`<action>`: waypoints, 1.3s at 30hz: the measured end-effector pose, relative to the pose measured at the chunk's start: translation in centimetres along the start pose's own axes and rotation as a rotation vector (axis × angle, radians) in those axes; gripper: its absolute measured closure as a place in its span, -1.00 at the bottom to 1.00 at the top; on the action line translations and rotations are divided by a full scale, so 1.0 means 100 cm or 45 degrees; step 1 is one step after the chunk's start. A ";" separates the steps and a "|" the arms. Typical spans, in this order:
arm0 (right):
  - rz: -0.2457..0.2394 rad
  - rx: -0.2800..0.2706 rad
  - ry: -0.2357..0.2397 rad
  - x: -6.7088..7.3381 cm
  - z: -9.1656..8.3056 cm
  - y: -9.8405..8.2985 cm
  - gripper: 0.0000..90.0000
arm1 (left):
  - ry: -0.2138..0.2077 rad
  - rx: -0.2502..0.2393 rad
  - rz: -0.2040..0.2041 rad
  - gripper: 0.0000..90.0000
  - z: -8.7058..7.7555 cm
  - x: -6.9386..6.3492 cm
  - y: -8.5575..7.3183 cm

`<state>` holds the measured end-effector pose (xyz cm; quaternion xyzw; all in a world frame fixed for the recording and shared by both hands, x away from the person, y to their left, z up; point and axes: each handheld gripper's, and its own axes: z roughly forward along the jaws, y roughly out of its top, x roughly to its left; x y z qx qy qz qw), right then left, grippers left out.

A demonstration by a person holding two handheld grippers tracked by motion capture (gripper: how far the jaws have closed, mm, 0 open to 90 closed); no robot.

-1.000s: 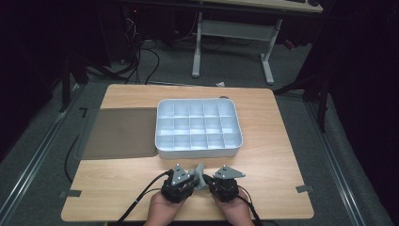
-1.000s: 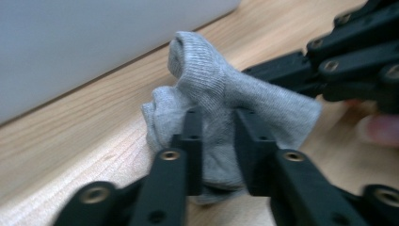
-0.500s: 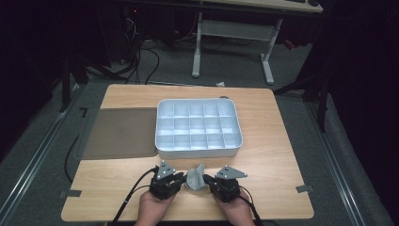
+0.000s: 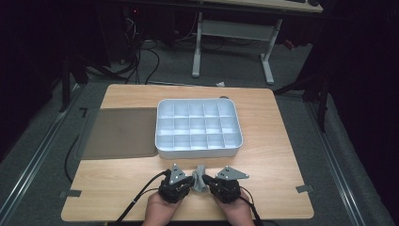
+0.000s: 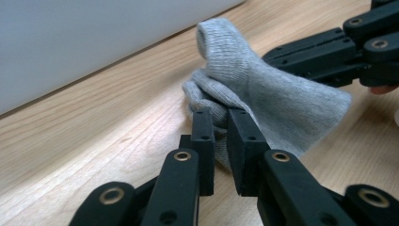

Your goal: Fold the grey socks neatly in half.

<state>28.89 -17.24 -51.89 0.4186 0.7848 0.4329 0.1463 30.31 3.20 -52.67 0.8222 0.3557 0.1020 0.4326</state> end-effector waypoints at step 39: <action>-0.072 -0.030 0.000 0.008 -0.003 -0.005 1.00 | -0.065 0.085 0.163 0.99 0.011 -0.023 -0.002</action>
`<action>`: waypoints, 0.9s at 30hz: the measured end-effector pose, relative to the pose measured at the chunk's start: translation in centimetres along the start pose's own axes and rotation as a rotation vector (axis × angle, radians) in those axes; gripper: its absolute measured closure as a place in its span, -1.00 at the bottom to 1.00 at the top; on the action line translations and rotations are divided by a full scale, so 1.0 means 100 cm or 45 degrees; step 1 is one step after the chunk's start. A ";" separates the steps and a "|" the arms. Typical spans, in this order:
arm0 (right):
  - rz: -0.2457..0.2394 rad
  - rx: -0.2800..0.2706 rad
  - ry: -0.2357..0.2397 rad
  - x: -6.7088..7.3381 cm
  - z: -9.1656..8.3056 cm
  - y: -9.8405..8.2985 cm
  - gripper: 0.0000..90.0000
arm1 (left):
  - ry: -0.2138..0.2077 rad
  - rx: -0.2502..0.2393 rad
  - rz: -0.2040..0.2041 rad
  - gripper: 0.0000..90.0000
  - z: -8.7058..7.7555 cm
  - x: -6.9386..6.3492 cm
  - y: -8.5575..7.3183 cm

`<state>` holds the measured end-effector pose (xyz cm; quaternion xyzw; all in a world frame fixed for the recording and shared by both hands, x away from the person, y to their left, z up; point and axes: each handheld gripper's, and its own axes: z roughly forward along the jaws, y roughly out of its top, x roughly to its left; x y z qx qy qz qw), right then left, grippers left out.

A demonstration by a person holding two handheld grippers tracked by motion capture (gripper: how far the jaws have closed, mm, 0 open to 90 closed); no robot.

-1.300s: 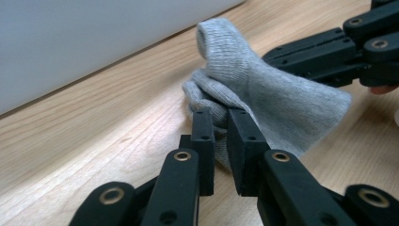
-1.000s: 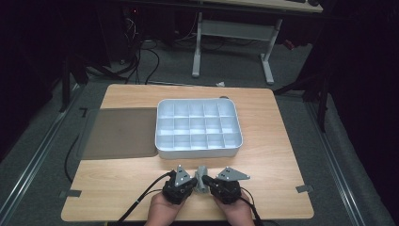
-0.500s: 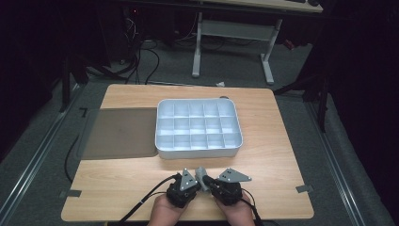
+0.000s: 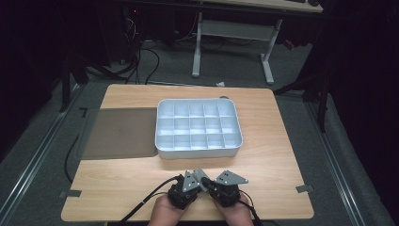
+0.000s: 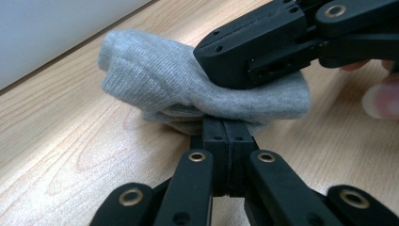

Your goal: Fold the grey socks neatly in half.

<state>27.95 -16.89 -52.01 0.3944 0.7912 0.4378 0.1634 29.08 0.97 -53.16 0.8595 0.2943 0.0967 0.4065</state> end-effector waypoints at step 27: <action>0.019 0.026 0.033 -0.007 0.004 -0.004 1.00 | 0.020 -0.284 -0.119 1.00 -0.020 0.014 0.030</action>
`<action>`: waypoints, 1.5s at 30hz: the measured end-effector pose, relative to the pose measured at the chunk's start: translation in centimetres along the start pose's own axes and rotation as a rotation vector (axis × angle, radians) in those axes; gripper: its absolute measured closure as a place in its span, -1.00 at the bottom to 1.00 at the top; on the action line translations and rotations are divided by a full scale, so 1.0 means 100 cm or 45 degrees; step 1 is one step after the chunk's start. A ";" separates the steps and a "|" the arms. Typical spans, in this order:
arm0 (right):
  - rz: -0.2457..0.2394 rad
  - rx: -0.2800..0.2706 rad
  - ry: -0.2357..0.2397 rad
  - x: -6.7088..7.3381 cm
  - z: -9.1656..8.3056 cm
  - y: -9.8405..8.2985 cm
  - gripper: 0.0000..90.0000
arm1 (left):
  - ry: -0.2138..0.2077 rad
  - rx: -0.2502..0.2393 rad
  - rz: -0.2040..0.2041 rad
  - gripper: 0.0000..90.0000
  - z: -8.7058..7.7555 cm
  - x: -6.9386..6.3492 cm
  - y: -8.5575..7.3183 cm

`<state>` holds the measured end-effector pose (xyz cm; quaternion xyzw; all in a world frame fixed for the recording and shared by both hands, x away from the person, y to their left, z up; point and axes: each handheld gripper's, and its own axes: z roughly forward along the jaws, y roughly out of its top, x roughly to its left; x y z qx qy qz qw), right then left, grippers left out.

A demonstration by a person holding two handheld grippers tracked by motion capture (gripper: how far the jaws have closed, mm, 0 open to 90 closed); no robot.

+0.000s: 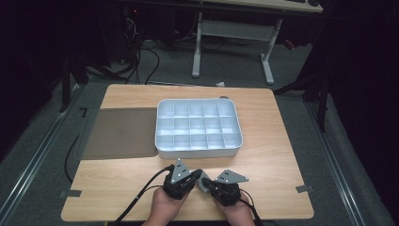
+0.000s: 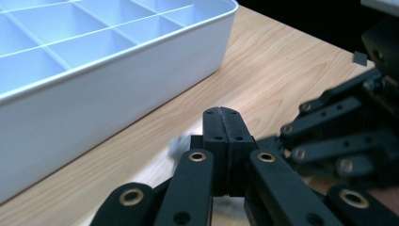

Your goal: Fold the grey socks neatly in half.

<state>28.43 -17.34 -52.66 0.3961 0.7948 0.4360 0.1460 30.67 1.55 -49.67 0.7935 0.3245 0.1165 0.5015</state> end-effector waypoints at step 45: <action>-0.008 -0.021 0.103 0.011 -0.012 0.004 0.71 | 0.093 0.051 -0.040 1.00 0.006 0.018 -0.028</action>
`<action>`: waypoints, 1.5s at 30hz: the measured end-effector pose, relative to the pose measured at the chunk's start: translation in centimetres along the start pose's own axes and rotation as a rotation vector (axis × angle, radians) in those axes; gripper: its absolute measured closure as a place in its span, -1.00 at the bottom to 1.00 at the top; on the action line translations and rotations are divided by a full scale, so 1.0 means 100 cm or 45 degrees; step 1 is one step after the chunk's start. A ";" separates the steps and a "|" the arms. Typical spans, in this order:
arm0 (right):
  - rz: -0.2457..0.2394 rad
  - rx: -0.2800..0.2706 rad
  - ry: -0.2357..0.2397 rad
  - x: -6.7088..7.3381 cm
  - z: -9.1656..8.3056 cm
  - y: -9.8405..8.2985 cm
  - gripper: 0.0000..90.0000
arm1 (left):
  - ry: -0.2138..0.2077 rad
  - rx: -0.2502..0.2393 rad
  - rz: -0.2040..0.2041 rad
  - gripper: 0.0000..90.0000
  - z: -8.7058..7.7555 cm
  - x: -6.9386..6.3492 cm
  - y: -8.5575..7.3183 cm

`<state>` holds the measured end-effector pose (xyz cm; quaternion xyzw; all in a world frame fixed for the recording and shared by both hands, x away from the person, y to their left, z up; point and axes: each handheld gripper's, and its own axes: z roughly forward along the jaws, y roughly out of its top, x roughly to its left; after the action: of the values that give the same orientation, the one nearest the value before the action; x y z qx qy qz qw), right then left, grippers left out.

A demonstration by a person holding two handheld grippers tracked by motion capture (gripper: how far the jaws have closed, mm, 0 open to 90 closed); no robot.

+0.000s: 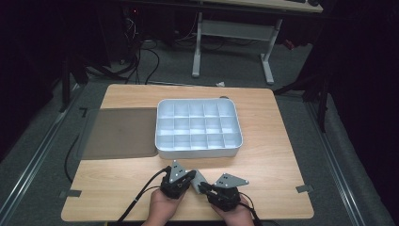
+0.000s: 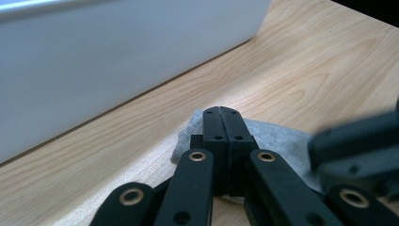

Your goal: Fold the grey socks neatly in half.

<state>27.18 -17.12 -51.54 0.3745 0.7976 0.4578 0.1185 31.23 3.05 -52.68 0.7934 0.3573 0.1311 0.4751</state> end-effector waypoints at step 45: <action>0.081 0.441 0.065 -0.014 0.032 0.027 0.22 | -0.078 0.041 -0.048 0.90 -0.012 0.019 -0.007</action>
<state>31.15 -15.24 -51.28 0.4026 0.8550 0.3264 0.0172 31.61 5.37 -52.96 0.7977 0.3596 0.0921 0.4754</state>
